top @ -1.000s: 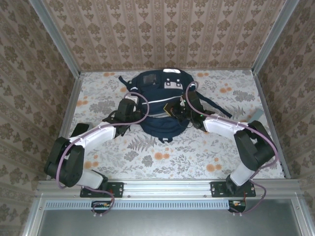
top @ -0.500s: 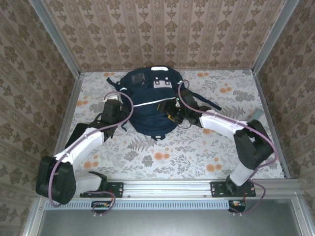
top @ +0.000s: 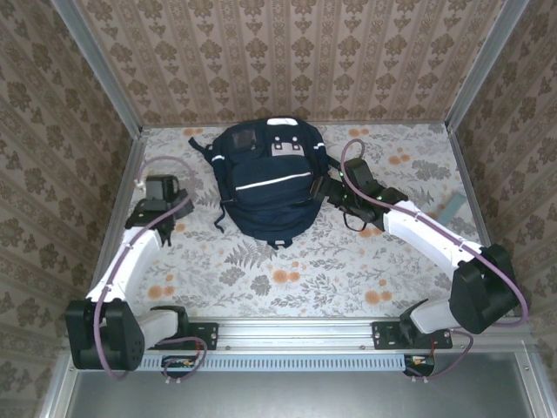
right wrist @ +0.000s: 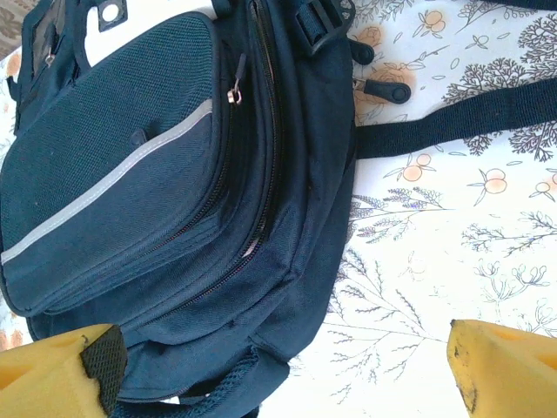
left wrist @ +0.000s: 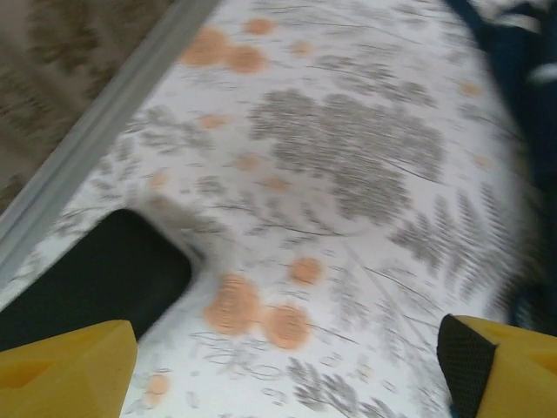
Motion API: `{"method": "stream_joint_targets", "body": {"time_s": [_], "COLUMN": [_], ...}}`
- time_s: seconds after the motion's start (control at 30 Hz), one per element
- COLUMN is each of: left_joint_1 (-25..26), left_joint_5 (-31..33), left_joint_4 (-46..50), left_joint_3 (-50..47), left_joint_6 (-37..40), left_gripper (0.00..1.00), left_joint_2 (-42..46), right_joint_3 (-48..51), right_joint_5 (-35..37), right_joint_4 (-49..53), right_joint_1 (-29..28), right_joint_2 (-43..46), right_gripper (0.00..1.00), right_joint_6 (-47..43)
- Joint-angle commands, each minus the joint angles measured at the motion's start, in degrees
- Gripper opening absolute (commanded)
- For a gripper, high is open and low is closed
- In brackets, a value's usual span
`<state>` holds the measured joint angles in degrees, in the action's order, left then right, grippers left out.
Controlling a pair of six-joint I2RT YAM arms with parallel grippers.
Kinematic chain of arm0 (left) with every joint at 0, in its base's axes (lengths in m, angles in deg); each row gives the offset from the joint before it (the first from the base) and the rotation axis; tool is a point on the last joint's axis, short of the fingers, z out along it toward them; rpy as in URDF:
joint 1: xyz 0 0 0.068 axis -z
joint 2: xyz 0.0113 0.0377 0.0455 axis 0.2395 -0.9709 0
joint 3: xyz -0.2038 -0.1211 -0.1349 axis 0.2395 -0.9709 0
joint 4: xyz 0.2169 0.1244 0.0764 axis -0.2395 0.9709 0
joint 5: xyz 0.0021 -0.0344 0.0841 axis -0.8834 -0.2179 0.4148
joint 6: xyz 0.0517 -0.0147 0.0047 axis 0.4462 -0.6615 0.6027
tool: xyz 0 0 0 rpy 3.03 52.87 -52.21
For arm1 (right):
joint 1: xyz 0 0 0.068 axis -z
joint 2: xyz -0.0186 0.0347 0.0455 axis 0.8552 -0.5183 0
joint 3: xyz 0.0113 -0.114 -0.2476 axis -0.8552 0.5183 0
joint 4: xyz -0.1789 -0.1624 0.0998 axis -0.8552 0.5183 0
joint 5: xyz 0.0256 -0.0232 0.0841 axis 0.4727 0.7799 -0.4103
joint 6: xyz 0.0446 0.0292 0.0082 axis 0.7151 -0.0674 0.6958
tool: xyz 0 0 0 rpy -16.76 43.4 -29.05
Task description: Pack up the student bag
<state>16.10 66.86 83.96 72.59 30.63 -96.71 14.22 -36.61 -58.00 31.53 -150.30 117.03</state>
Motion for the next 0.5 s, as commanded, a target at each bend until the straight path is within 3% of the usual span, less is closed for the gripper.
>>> {"method": "stream_joint_targets", "body": {"time_s": [0.0,0.23,0.47], "left_joint_1": [-7.32,-17.06,-19.70], "left_joint_5": [-1.29,-0.59,-3.59], "left_joint_4": [4.24,4.46,5.59], "left_joint_3": [0.73,-1.98,-1.55], "left_joint_6": [-5.77,-10.32,-10.59], "left_gripper": [0.92,0.93,0.93], "left_joint_2": [-1.32,-4.15,-10.33], "right_joint_3": [-0.45,-0.65,0.25], "right_joint_5": [-1.63,-5.59,-6.56], "right_joint_4": [0.73,-0.36,-1.51], "right_joint_1": [0.00,-0.09,-0.13], "right_joint_2": [-0.79,-2.54,-2.32], "right_gripper": [0.97,0.97,0.97], "right_joint_6": [-1.48,-0.93,-0.19]}}
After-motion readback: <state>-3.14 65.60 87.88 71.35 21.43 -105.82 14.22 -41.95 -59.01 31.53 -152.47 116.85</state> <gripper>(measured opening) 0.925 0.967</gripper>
